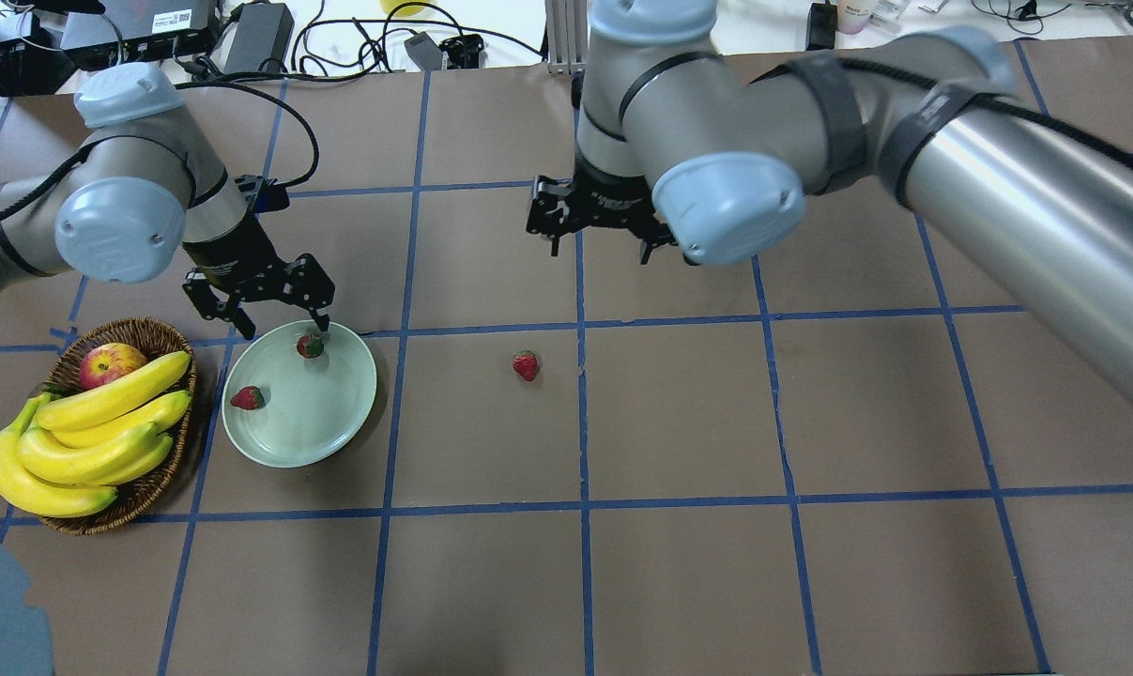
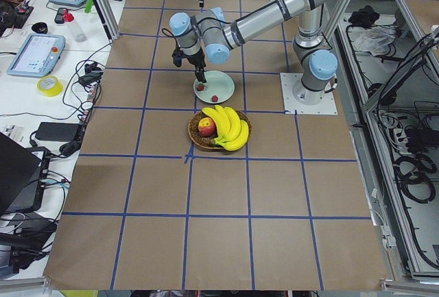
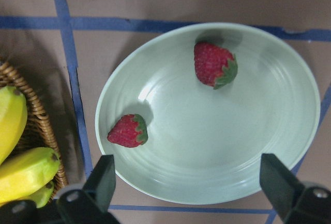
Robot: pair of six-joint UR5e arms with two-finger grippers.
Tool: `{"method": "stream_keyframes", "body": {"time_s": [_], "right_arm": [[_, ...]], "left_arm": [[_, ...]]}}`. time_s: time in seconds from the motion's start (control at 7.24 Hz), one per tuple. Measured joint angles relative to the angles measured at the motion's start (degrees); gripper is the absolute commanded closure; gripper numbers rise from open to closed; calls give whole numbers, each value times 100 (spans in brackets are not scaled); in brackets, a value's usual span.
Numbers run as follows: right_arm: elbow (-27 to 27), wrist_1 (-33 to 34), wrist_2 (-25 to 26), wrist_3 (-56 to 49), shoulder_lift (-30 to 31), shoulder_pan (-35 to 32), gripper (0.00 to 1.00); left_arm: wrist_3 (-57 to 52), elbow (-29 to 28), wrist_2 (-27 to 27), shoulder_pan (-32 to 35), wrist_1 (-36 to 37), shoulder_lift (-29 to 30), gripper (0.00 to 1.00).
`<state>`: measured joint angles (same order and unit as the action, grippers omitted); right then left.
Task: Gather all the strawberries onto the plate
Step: 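Drop the left strawberry onto the plate while the right releases its strawberry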
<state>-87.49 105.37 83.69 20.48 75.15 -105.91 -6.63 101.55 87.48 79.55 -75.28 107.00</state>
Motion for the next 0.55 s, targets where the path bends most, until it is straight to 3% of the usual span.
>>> {"method": "stream_keyframes", "body": {"time_s": [0.28,0.55], "right_arm": [[533,-1249,261,-877,343,783,0],[636,-1820,745,-1398,800,1287,0]], "left_arm": [[810,-56,-430,730,489,19,0],[1563,-46,-493,1650,1041,80,0]]}}
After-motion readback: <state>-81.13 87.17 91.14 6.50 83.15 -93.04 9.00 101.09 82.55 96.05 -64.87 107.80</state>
